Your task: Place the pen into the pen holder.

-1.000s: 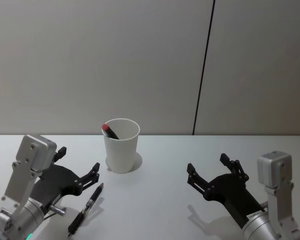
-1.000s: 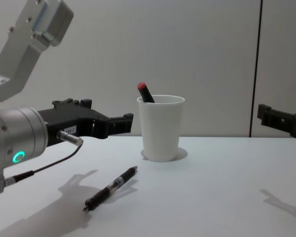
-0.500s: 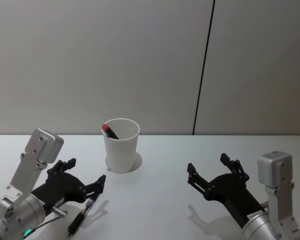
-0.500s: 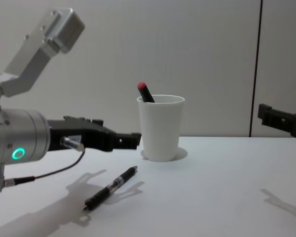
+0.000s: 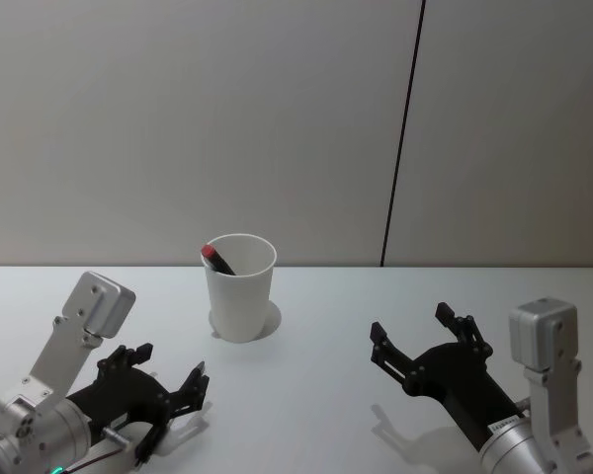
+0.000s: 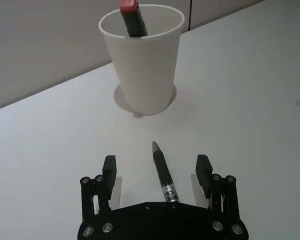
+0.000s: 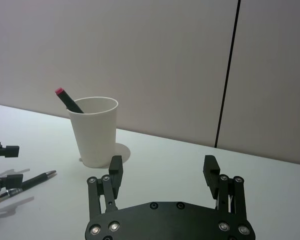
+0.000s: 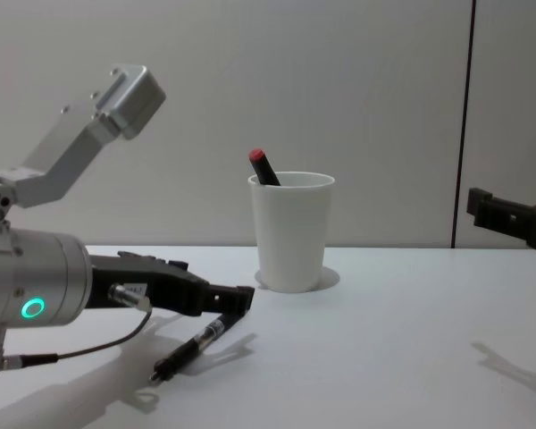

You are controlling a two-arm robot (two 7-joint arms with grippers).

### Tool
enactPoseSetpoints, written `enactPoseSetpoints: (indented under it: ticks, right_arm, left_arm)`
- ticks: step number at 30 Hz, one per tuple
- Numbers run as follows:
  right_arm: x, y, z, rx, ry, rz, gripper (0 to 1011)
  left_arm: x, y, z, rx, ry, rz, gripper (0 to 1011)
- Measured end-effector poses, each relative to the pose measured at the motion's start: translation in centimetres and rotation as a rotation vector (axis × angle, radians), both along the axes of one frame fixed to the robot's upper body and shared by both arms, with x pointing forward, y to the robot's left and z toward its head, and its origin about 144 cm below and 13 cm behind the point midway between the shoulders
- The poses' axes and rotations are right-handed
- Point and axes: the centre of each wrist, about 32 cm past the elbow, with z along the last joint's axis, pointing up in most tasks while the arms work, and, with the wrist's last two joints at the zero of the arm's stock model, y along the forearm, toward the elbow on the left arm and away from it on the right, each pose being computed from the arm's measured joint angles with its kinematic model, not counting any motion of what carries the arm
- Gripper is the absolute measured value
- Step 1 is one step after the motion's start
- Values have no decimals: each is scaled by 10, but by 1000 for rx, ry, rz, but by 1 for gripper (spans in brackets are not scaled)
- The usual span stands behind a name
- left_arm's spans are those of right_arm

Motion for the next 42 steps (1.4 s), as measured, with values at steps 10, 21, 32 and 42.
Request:
enactPoseSetpoints:
  ticks: [10, 21, 32, 42]
  right_arm:
    - [0, 0, 0, 0, 0, 0, 1001]
    - [0, 0, 0, 0, 0, 0, 1001]
    - [0, 0, 0, 0, 0, 0, 1001]
    - [0, 0, 0, 0, 0, 0, 1001]
  left_arm:
    - [-3, 0, -2, 39, 39, 2, 1003]
    - [-11, -3, -7, 51, 63, 1, 1003]
    - [-16, -4, -10, 54, 67, 3, 1003]
    - [-18, -5, -11, 53, 70, 2, 832]
